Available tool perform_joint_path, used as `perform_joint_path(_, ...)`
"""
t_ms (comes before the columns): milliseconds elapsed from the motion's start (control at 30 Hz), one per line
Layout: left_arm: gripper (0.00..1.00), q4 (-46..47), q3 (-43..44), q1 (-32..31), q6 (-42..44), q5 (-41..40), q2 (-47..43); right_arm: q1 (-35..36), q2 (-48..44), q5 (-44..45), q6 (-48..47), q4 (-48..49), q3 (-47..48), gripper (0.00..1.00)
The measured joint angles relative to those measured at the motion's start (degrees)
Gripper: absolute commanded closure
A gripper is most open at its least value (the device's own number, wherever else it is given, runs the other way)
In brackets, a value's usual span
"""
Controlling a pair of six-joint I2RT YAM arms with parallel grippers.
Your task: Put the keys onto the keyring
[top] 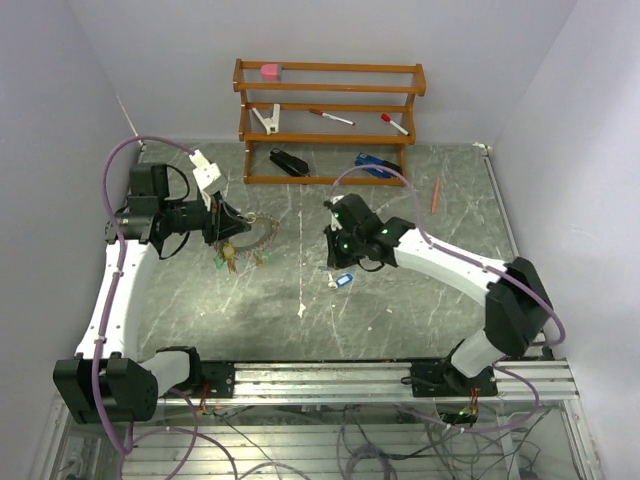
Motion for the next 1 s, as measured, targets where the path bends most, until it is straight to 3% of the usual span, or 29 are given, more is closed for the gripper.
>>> perform_joint_path(233, 0.93, -0.81, 1.88, 0.02, 1.46, 1.73, 0.13, 0.00, -7.37, -1.53, -0.96, -0.94, 6.71, 1.00)
perform_joint_path(600, 0.93, -8.74, 7.50, 0.02, 11.63, 2.49, 1.90, 0.24, -8.48, -11.50, -1.88, -4.85, 24.00, 1.00)
perform_joint_path(1000, 0.93, -8.20, 7.43, 0.00, 12.39, 3.78, 0.17, 4.09, -4.85, -19.08, 4.22, 0.85, 26.84, 1.00)
